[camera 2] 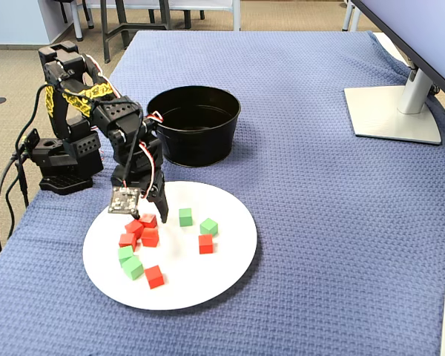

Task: Pick up the red cubes from the white plate and place them in the black recipient

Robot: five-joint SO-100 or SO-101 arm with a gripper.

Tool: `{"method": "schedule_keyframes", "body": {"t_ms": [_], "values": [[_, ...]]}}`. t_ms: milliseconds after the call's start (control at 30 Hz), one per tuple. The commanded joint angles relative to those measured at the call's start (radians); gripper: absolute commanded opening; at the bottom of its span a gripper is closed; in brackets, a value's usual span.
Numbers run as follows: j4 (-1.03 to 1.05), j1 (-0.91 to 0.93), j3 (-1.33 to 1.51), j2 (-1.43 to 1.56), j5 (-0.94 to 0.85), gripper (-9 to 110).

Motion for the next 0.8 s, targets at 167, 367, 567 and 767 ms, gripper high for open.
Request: {"method": "schedule_keyframes", "body": {"t_ms": [167, 367, 567, 767], "values": [[-0.029, 0.021, -0.067, 0.015, 0.006, 0], [0.087, 0.000, -0.172, 0.101, 0.092, 0], [0.316, -0.120, -0.325, 0.265, 0.175, 0], [0.433, -0.327, -0.462, 0.390, 0.322, 0]]}}
